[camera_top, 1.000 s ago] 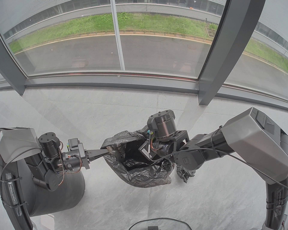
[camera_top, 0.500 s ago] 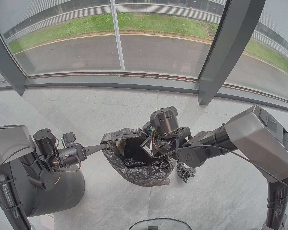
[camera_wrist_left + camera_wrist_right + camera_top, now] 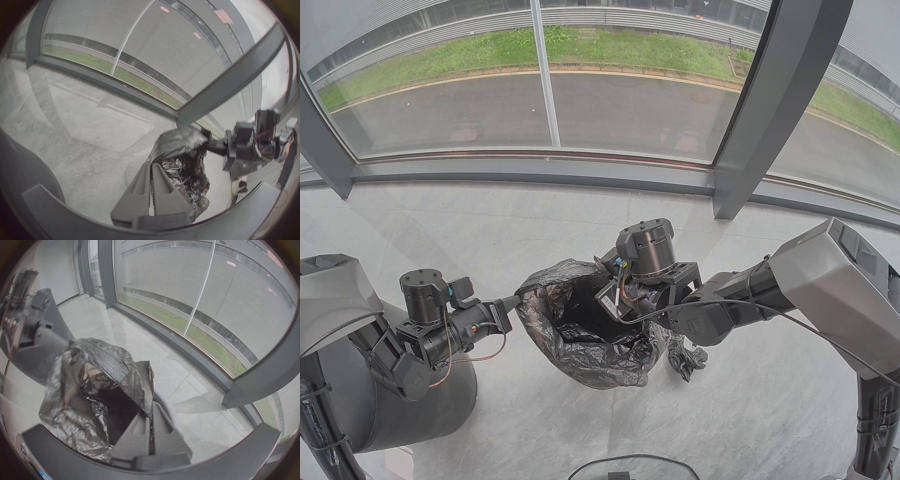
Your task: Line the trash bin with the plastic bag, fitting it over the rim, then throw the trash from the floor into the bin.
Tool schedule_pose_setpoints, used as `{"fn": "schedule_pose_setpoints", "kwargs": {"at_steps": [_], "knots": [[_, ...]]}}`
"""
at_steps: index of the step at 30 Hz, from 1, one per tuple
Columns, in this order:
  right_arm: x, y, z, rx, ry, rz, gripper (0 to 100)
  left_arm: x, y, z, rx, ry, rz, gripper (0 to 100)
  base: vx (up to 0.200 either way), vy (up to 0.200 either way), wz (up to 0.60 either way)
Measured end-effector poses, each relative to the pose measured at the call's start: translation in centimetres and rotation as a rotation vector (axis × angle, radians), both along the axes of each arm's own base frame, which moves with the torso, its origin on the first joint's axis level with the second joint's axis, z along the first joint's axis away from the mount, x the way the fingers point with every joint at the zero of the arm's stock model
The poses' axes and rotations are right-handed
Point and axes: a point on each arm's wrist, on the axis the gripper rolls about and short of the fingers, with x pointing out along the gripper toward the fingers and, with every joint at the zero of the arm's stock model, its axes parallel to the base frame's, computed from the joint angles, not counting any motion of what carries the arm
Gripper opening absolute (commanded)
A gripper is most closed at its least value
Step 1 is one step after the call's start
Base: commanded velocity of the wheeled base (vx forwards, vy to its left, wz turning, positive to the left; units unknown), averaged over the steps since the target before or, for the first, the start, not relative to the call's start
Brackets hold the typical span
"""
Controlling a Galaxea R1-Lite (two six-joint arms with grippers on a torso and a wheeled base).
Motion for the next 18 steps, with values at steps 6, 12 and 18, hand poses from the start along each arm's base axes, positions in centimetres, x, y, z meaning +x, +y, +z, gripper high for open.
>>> {"fn": "schedule_pose_setpoints", "kwargs": {"at_steps": [6, 12, 18], "knots": [[1.0, -0.5, 0.3, 0.035, -0.037, -0.056, 0, -1.0, -2.3, -0.5, 0.085, 0.009, -0.082, 0, 0.000, 0.000, 0.00], [2.4, -0.4, 0.2, 0.078, -0.081, -0.079, 0, -1.3, -2.7, -1.0, 0.147, 0.032, -0.112, 0, 0.000, 0.000, 0.00], [3.7, -0.3, -0.6, 0.093, -0.091, -0.096, 0, -1.1, -2.2, -1.2, 0.186, 0.046, -0.105, 0, 0.000, 0.000, 0.00]]}}
